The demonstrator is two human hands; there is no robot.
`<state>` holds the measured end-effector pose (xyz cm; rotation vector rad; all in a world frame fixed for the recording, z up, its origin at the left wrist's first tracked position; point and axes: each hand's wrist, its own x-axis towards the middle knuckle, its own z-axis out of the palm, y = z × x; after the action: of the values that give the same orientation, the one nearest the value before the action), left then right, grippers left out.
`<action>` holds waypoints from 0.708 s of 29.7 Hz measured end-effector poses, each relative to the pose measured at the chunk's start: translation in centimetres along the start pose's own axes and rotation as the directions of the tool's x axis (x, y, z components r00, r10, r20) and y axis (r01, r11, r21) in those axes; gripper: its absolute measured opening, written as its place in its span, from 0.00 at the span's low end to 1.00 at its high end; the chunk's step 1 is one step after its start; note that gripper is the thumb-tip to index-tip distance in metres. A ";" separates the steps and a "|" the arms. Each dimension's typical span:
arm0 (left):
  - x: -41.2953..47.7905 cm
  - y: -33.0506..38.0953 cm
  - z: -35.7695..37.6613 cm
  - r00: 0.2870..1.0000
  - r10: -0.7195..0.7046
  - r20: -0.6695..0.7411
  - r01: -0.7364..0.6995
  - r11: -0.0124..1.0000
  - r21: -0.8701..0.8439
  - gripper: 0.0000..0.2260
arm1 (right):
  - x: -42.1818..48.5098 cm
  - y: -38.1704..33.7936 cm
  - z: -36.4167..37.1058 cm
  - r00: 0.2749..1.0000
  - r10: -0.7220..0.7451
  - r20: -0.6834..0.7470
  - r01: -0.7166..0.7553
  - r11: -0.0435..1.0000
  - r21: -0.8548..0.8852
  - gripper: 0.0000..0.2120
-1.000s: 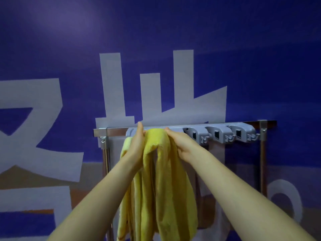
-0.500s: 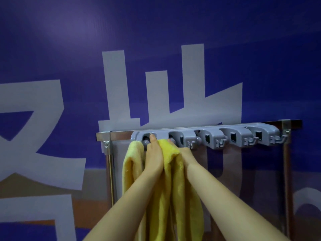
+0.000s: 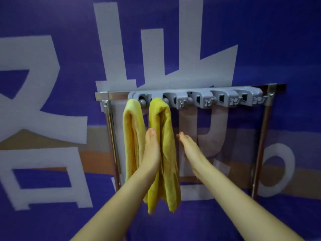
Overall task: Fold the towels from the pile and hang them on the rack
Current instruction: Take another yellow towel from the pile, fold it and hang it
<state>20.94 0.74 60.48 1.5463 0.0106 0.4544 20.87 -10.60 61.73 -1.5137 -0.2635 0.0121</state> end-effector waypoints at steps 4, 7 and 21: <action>-5.1 -1.0 -0.4 0.999 0.035 0.041 -0.037 0.997 0.065 0.33 | -4.5 2.6 -1.0 0.999 0.034 0.017 -0.033 0.999 -0.037 0.18; -8.8 -3.4 -0.3 0.991 -0.133 -0.017 0.133 0.990 0.042 0.21 | -7.5 5.7 -2.0 0.994 0.105 0.005 -0.104 0.994 -0.045 0.17; -23.2 -25.4 -0.2 0.713 -0.638 0.292 0.556 0.767 0.320 0.15 | -19.2 30.4 -12.1 0.759 0.638 -0.131 -0.648 0.760 -0.052 0.15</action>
<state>6.55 -4.72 29.66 1.7111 0.2628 -0.3979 9.07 -23.92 28.17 -1.6300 0.3661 0.4787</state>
